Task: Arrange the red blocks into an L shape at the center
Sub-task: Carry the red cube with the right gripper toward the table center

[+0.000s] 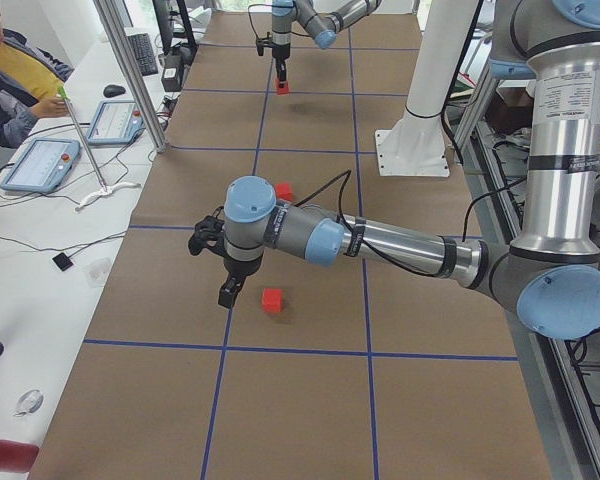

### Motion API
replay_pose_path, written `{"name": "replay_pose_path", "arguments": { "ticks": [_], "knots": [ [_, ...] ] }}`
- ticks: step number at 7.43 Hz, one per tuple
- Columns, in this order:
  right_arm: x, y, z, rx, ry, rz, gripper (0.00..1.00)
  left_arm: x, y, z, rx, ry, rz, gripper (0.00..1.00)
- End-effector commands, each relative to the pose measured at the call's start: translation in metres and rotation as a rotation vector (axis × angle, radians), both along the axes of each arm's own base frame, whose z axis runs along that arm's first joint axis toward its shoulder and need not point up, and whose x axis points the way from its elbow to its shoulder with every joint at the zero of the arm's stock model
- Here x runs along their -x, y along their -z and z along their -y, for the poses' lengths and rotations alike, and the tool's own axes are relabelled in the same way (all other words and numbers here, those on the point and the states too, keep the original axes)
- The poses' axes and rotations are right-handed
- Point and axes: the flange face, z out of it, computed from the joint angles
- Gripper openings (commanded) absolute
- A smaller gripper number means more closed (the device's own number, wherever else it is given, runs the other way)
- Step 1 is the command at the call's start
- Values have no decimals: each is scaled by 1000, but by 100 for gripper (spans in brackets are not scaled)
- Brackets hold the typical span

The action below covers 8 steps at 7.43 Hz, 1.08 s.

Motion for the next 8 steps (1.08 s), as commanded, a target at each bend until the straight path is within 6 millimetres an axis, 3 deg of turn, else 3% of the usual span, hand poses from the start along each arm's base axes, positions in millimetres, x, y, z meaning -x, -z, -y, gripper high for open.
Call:
{"name": "replay_pose_path", "arguments": {
  "ticks": [1,2,4,5,6,8],
  "knots": [
    [71,73,-31,89,-110,7,0,0,0,0,0,1,0,100],
    [109,100,-49,149,-159,26,0,0,0,0,0,-1,0,100],
    [179,144,-65,187,-163,-18,0,0,-1,1,1,-1,0,100],
    [202,144,-78,161,-182,-49,0,0,-1,1,1,-1,0,100],
    [211,140,-86,157,-174,-61,0,0,-1,1,1,-1,0,100],
    [232,158,-83,186,-195,-57,0,0,-1,1,1,-1,0,100]
  ]
}}
